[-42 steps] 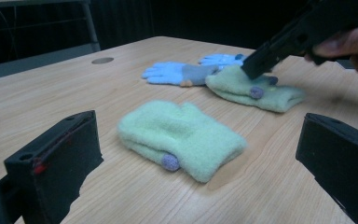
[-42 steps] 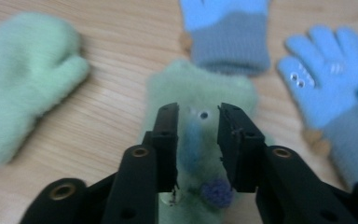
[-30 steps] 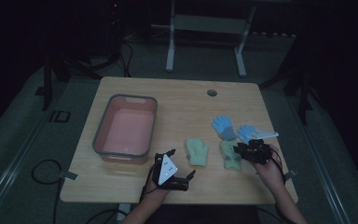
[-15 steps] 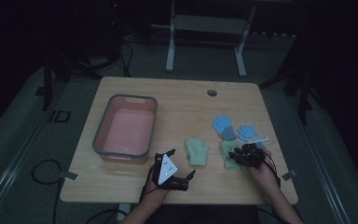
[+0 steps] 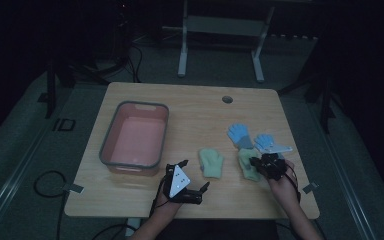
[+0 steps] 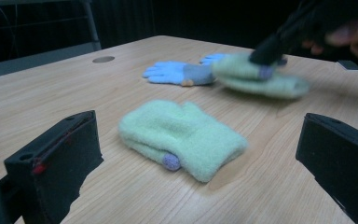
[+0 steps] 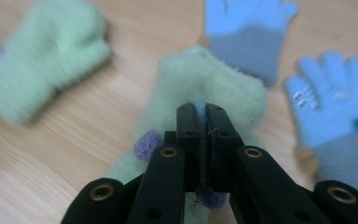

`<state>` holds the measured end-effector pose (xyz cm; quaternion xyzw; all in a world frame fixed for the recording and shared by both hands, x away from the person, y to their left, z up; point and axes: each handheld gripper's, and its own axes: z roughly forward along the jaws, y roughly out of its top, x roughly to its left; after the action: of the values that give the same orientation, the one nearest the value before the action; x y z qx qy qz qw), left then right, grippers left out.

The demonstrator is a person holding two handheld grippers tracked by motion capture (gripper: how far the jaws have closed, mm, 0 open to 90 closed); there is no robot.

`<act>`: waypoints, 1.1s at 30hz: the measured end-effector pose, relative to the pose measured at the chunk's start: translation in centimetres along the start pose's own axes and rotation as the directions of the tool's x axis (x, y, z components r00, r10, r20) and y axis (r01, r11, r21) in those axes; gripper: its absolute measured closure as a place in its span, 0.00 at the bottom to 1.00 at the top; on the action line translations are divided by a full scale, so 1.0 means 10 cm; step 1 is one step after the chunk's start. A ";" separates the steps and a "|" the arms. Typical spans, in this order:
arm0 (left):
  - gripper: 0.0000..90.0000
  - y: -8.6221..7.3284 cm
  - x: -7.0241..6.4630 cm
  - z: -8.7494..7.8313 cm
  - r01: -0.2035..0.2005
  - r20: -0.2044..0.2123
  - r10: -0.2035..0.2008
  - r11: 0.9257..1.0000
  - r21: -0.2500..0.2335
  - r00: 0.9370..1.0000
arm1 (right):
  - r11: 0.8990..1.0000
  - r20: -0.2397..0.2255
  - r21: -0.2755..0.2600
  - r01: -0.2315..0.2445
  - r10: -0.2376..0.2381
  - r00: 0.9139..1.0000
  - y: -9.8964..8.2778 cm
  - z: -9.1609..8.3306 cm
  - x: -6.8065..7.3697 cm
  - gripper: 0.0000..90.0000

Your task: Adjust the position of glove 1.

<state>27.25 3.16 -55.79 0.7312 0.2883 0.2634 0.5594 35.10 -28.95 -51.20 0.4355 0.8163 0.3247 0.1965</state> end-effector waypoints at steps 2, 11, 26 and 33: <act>0.00 0.00 0.00 0.00 0.000 -0.001 0.000 1.000 -0.002 1.000 | 0.999 0.000 -0.033 -0.004 0.004 1.000 0.09 -0.10 0.00 0.95; 0.00 0.00 0.00 0.00 -0.006 -0.001 0.006 1.000 -0.001 1.000 | 0.994 -0.017 -0.108 0.027 -0.029 0.999 0.48 -0.27 0.21 0.95; 0.00 0.00 0.00 0.00 -0.004 0.000 0.004 1.000 0.001 1.000 | 0.992 -0.109 -0.050 0.111 -0.116 0.987 0.68 0.16 0.78 0.95; 0.00 0.00 0.00 0.00 -0.004 0.003 0.004 1.000 0.006 1.000 | 0.992 -0.120 -0.011 0.122 -0.123 0.985 0.65 0.36 0.92 0.95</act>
<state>27.27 3.14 -55.77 0.7337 0.2869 0.2624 0.5572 36.06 -17.24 -49.57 0.3636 0.8513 0.3393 0.1672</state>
